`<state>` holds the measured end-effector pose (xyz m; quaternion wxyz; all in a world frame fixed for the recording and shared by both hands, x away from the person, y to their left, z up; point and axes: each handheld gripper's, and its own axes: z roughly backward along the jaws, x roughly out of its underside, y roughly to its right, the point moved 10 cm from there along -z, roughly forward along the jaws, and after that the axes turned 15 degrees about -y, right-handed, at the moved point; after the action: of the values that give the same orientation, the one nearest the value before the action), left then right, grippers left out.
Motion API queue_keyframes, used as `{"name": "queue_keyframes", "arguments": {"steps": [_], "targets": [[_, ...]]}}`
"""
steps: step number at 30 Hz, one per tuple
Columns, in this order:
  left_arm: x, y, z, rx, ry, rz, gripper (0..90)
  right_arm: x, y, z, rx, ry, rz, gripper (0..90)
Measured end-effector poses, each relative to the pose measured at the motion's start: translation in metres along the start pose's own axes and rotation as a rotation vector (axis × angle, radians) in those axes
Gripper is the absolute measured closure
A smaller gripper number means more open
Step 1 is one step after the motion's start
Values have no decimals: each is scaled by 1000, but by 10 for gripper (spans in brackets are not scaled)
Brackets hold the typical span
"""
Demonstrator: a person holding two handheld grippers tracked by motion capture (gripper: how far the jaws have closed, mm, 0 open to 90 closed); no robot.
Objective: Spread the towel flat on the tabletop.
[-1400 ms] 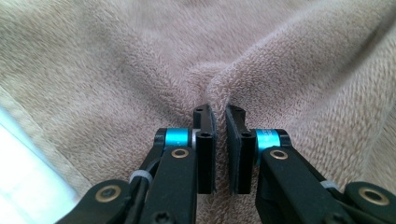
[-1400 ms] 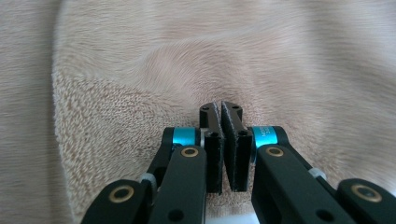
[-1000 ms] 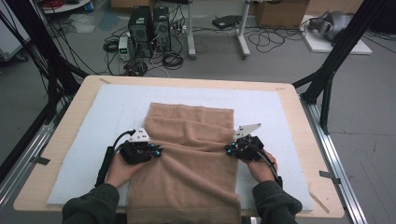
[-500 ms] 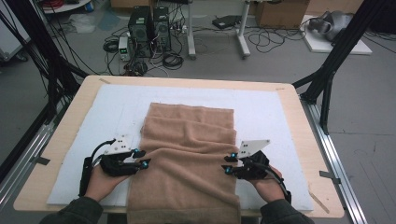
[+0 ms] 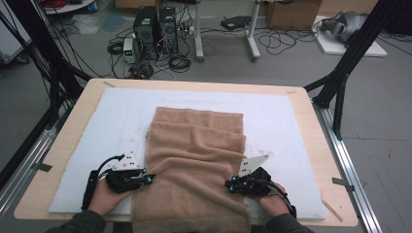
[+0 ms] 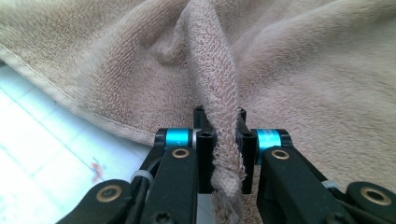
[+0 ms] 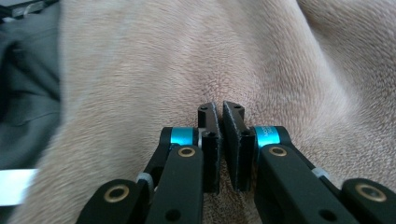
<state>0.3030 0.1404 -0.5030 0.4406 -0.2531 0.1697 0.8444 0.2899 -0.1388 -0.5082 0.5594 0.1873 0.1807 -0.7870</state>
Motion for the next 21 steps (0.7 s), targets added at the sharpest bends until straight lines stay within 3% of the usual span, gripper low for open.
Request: {"name": "queue_keyframes", "arguments": {"steps": [2, 5, 8, 10, 13, 15, 18, 21], "targets": [[2, 8, 10, -17, 34, -14, 832, 1, -12, 6, -10, 5, 16, 857], [5, 27, 30, -1, 92, -39, 819, 0, -37, 17, -36, 22, 65, 851], [5, 34, 42, 6, 110, -43, 643, -6, -49, 32, -45, 63, 76, 778], [1, 32, 45, 8, 117, -43, 606, -11, -43, 39, -11, 83, 68, 701], [-8, 21, 40, 15, 115, -19, 556, -13, -21, 36, 37, 55, 44, 659], [-14, 12, 29, 29, 109, 2, 565, -14, -8, 26, 42, 29, 25, 634], [-18, -4, 11, 18, 77, 34, 568, -14, 9, 10, 38, 3, -3, 616], [-16, -13, -6, 23, 12, 48, 606, -11, 16, -5, 30, -36, -7, 642]]}}
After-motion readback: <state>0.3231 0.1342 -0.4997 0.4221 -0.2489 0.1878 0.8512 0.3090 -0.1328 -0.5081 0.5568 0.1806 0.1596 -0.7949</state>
